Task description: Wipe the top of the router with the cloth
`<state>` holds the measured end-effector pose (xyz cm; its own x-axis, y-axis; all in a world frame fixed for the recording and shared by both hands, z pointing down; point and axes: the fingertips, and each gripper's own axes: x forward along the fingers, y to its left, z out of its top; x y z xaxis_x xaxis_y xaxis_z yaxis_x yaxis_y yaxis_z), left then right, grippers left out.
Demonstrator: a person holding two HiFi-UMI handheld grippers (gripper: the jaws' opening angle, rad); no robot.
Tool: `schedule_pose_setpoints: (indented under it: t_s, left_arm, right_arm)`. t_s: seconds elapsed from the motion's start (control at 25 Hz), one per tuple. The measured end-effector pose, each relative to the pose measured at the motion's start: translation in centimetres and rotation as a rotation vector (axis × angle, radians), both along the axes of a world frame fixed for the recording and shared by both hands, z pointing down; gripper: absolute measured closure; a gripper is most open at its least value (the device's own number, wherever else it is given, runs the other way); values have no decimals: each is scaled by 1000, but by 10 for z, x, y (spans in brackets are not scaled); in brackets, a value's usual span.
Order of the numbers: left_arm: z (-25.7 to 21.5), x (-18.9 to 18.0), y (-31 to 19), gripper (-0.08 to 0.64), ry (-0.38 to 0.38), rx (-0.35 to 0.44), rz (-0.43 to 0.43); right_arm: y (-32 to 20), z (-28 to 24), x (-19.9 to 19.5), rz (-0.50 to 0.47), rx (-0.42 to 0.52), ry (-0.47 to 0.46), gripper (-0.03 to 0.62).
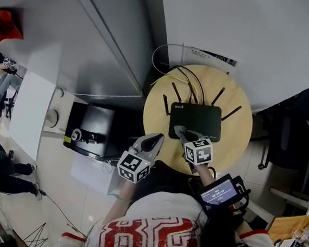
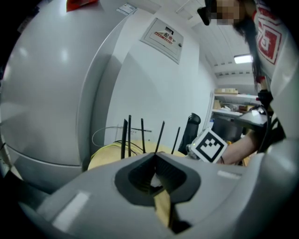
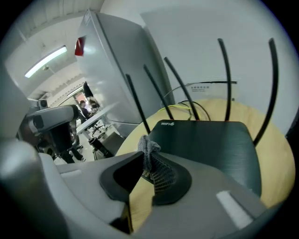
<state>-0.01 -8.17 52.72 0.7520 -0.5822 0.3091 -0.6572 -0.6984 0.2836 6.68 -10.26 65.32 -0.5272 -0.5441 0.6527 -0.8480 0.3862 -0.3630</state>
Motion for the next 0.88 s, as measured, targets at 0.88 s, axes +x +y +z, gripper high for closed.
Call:
schedule_pose_setpoints:
  t_s: [0.88]
  left_arm:
    - [4, 12, 0, 565, 37, -17, 55]
  right_arm:
    - [20, 9, 95, 251, -10, 55, 549]
